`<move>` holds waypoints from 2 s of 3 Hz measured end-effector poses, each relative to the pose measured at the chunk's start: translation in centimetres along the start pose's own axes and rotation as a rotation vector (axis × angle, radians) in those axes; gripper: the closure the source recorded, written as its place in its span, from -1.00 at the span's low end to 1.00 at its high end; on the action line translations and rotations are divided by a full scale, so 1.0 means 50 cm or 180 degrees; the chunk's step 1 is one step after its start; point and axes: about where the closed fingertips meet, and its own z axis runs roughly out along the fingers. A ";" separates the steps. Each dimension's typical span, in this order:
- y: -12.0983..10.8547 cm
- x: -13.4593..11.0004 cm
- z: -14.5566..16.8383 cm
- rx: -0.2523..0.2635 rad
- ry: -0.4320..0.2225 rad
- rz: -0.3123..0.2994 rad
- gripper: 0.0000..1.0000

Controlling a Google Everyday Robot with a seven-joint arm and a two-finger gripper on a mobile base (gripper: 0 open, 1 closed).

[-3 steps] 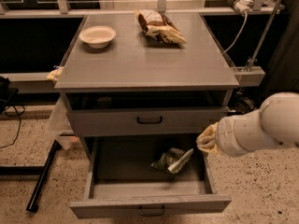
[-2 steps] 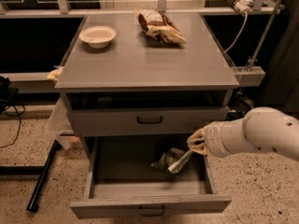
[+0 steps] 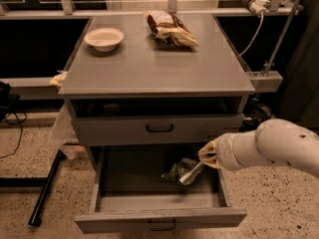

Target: Pick green jalapeno chip bag from middle drawer and place on counter

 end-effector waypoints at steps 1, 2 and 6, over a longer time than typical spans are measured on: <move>0.043 0.036 0.032 0.0050 0.0187 -0.0272 1.00; 0.056 0.087 0.082 0.0222 0.0366 -0.0549 1.00; 0.108 0.190 0.263 0.0138 0.0328 -0.0924 -0.18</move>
Offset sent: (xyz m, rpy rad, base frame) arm 0.0302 -0.0420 -0.0996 -0.2206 -0.2697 0.0718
